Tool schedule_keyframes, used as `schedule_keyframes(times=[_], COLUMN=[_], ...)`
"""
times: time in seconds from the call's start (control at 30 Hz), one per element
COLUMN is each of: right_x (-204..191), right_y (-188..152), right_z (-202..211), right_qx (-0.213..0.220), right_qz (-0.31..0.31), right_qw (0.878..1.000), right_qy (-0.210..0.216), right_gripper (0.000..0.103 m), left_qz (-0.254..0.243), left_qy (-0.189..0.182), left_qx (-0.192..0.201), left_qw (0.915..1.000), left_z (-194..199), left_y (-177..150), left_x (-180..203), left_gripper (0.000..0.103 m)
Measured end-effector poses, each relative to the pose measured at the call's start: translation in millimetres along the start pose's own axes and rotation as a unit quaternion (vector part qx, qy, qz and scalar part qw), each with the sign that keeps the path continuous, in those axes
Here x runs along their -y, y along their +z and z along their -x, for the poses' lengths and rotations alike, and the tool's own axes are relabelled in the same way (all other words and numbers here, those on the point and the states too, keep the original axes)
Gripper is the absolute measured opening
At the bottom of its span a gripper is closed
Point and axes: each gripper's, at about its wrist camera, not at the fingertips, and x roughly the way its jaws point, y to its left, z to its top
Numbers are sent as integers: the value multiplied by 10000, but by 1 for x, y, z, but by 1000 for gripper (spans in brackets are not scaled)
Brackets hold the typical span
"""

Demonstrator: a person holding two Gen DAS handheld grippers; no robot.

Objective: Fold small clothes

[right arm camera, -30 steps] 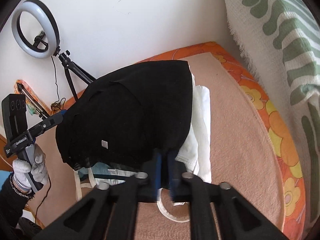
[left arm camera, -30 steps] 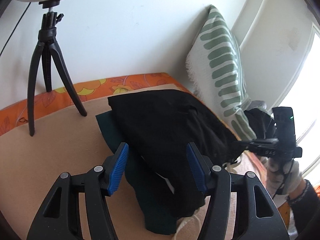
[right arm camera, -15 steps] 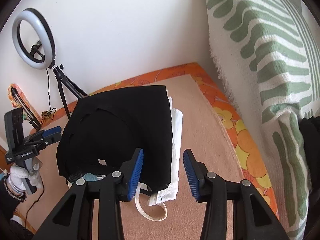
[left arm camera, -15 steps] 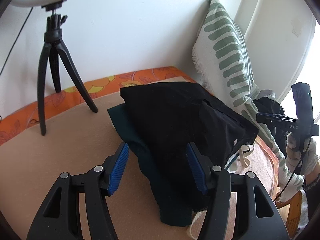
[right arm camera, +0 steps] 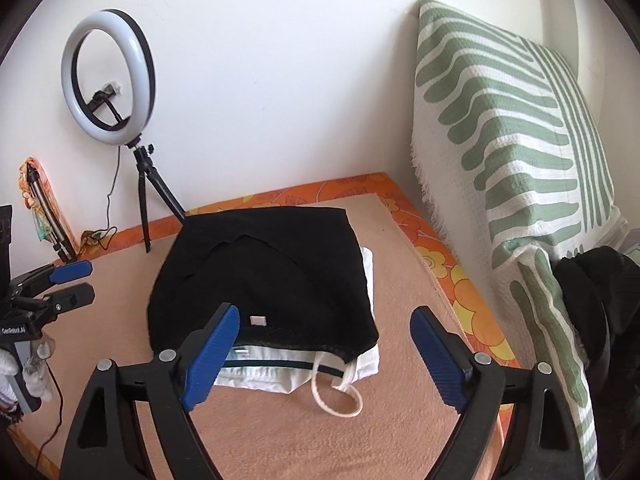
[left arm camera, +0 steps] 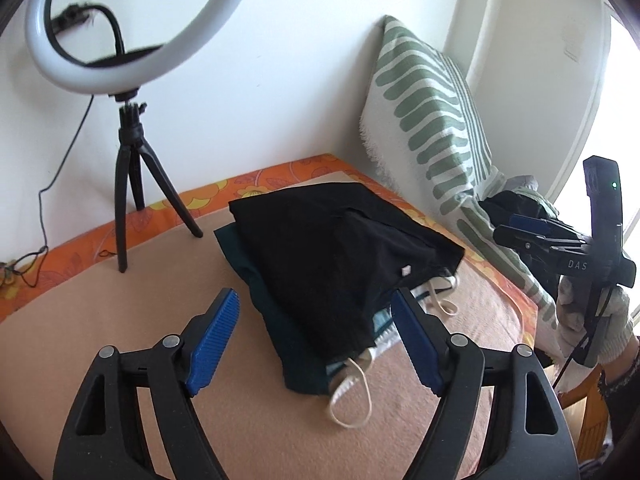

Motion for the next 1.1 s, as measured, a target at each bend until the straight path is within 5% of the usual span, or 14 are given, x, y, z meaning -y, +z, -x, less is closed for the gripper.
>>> schedule_keyframes(times=[0.4, 0.93, 1.1], right_x=[-53, -117, -128], right_y=[-22, -73, -88], right_z=[71, 101, 100], right_qx=[594, 746, 828], right_qz=[131, 81, -149], right_qw=[9979, 9960, 9956], right_qy=[-220, -489, -420], right_gripper=[103, 103, 103], left_qz=[-205, -197, -84], left_qy=[160, 675, 761], left_qx=[428, 573, 627], left_qw=[9987, 9959, 9951], left_z=[83, 151, 159], left_y=[-22, -81, -104], left_x=[34, 35, 30], left_gripper=[81, 83, 103])
